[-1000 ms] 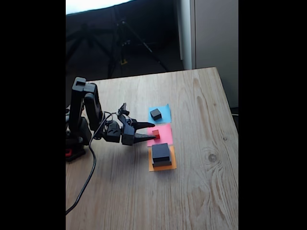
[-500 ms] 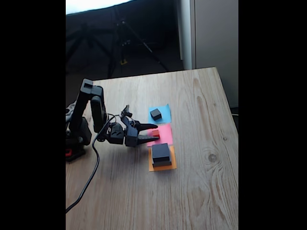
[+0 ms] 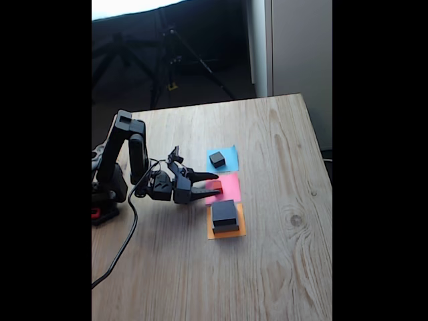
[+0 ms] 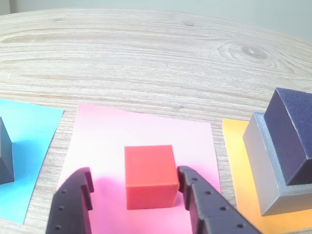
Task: Tower of hanoi
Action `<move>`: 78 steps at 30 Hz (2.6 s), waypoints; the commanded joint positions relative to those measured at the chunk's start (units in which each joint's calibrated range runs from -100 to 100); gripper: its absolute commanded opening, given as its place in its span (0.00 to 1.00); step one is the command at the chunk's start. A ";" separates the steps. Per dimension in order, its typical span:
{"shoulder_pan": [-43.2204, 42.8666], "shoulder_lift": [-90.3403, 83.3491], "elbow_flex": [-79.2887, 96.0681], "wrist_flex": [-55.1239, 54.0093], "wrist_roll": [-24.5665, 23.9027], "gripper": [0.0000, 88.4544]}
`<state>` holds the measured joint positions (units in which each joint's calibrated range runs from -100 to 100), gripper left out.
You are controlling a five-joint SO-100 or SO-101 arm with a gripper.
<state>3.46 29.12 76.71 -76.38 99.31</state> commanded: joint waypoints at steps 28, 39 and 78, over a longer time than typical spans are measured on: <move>-2.41 -7.09 2.02 3.82 0.69 0.02; -5.34 -45.69 8.11 38.70 0.69 0.02; -21.97 -77.56 -75.61 168.04 0.69 0.01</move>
<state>-17.81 -44.68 -3.00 93.51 99.31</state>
